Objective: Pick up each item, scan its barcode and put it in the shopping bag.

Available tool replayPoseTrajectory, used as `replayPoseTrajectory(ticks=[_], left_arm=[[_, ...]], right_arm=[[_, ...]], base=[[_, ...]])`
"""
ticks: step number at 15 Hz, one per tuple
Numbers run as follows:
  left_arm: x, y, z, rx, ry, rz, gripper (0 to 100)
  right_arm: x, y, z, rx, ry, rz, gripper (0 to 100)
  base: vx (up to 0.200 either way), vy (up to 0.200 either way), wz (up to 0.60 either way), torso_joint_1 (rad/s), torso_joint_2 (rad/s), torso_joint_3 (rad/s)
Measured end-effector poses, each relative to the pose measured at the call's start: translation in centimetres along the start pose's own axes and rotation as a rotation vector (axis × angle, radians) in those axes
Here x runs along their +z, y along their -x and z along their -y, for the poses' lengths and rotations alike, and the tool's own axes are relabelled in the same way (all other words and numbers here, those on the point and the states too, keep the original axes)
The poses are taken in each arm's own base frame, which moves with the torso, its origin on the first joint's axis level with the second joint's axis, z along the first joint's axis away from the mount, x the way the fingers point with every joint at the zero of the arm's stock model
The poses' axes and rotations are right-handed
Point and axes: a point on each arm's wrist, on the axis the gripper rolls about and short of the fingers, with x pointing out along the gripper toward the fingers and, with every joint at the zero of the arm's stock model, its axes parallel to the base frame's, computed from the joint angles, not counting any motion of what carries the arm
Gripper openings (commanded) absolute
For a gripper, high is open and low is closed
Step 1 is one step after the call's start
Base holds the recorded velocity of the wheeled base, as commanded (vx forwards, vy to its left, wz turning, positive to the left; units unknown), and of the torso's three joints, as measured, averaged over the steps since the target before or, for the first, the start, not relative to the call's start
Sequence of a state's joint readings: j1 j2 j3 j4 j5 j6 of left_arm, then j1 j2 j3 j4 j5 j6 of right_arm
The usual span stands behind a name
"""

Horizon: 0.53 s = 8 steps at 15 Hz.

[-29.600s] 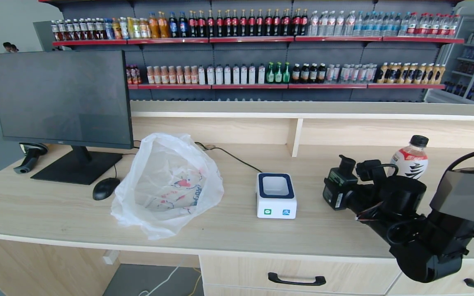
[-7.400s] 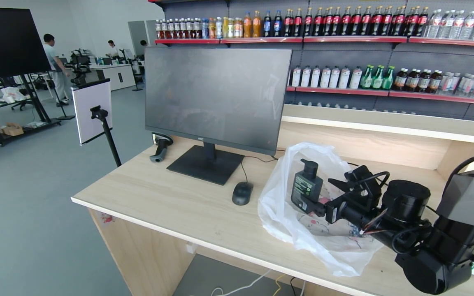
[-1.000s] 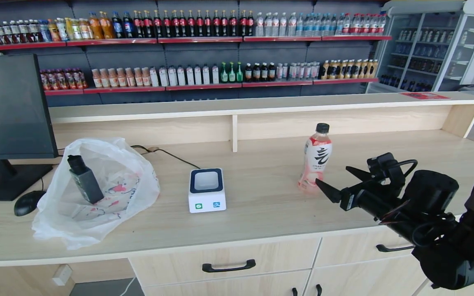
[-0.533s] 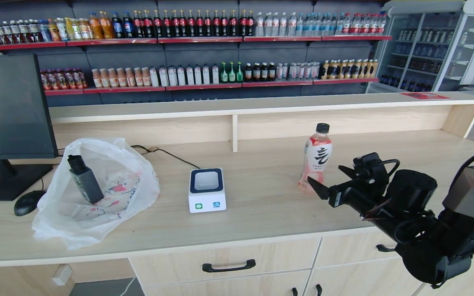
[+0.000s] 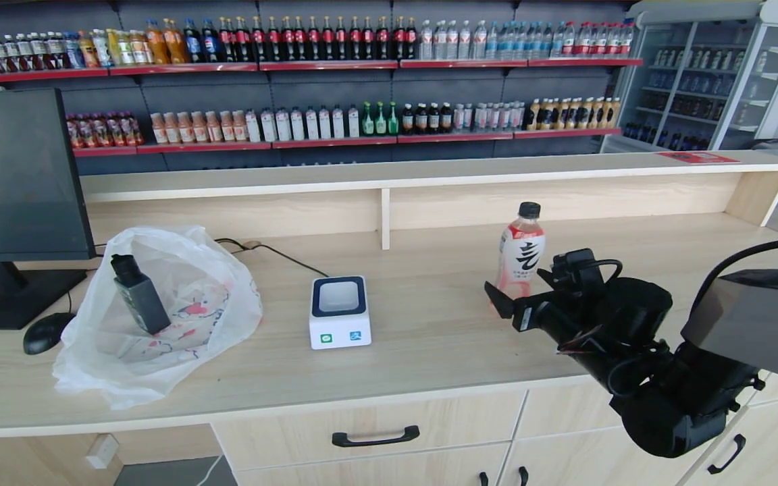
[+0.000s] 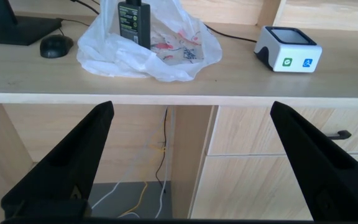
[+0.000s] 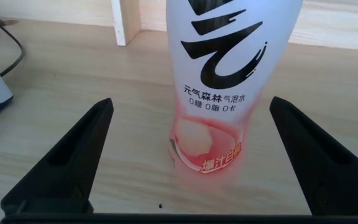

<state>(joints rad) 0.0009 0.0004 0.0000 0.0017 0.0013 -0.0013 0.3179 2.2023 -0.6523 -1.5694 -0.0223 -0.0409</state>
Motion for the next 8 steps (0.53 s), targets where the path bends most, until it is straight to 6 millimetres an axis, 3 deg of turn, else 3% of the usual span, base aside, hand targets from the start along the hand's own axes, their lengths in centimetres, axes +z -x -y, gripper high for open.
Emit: replayPoseTrajectory(ticks=[8], left_arm=[[0.0,0.0,0.0,0.000,0.000,0.000,100]], right_arm=[[-0.5,-2.0,-0.4,-0.043,-0.057,0.036,100]], base=[[0.000,0.000,0.00,0.000,0.00,0.000]])
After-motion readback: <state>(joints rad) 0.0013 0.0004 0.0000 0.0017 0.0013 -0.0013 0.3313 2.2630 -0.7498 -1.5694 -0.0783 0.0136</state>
